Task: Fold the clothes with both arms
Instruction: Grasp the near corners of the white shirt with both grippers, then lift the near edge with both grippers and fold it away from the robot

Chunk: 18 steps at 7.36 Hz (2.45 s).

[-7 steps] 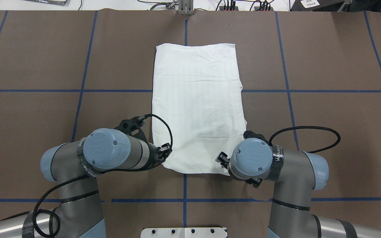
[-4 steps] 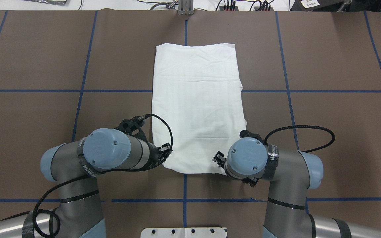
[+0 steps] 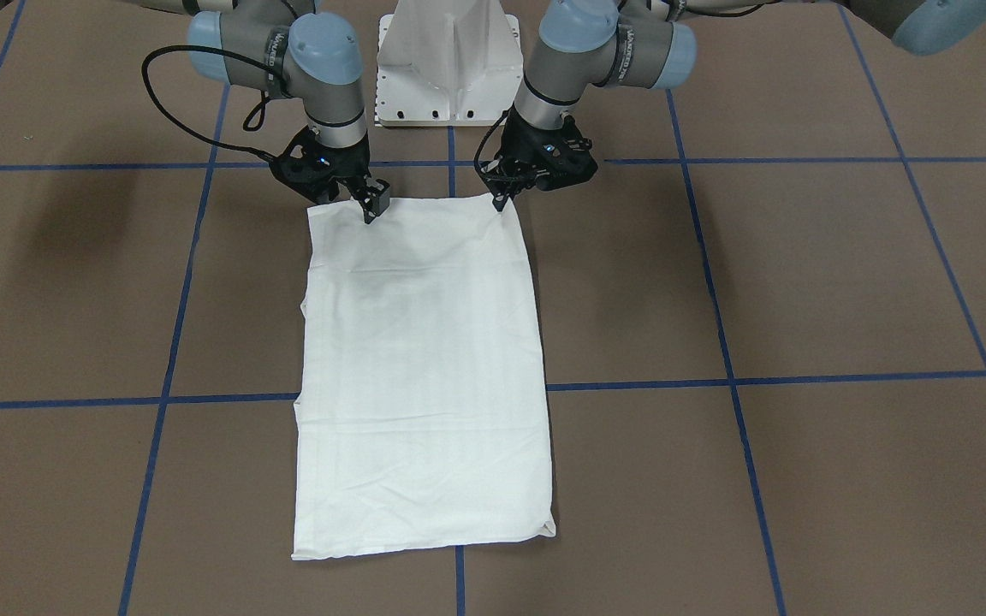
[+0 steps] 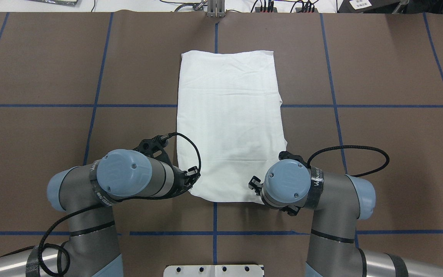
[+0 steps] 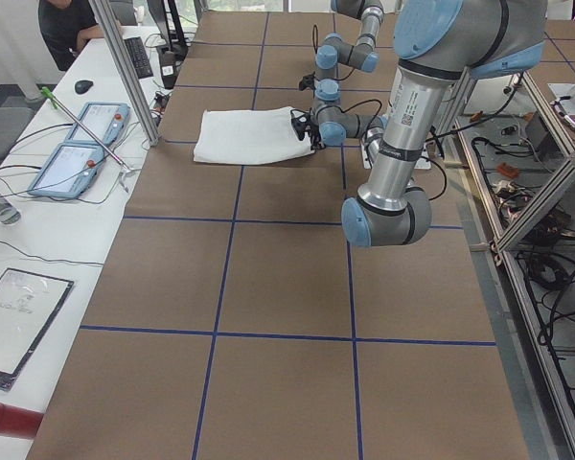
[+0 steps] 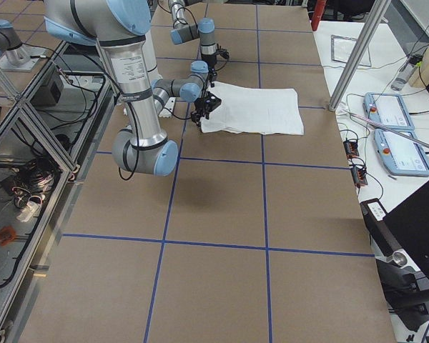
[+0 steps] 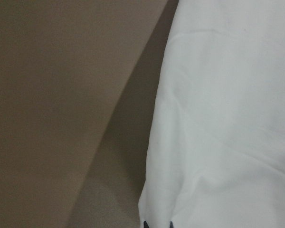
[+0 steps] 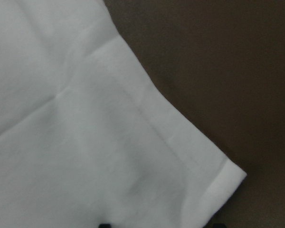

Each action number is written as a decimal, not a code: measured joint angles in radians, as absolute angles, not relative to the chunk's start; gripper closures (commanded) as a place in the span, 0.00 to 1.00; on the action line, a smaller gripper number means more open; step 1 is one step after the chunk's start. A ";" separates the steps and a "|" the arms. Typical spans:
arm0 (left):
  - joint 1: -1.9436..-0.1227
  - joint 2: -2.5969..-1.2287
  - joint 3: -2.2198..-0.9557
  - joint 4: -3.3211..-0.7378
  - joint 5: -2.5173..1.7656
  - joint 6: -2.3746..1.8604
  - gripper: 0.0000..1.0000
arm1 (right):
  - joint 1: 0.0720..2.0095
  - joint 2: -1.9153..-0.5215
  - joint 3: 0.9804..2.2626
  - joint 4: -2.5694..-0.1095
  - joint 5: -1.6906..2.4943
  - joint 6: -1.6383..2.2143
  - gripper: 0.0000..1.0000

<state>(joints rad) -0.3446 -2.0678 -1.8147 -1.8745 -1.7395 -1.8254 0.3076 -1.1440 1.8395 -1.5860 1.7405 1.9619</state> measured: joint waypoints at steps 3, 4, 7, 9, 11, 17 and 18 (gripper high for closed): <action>-0.345 -2.068 -1.815 -1.875 -1.740 -1.825 1.00 | 0.309 -1.143 1.841 -1.586 1.741 1.962 0.75; -0.345 -2.068 -1.815 -1.875 -1.740 -1.825 1.00 | 0.309 -1.142 1.841 -1.586 1.741 1.962 0.85; -0.345 -2.068 -1.814 -1.875 -1.740 -1.824 1.00 | 0.310 -1.133 1.840 -1.591 1.742 1.962 1.00; -0.344 -2.068 -1.814 -1.875 -1.740 -1.823 1.00 | 0.318 -1.126 1.847 -1.594 1.755 1.962 1.00; -0.344 -2.066 -1.832 -1.872 -1.741 -1.822 1.00 | 0.341 -1.120 1.880 -1.598 1.793 1.965 1.00; -0.278 -2.057 -2.098 -1.606 -1.868 -1.866 1.00 | 0.301 -1.171 2.092 -1.602 1.873 1.970 1.00; -0.256 -2.053 -2.142 -1.555 -1.875 -1.878 1.00 | 0.293 -1.183 2.140 -1.616 1.905 1.971 1.00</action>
<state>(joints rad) -0.2565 -2.0531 -2.1422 -1.5555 -1.8752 -1.8776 0.2927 -1.1828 2.1396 -1.6157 1.9054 1.9706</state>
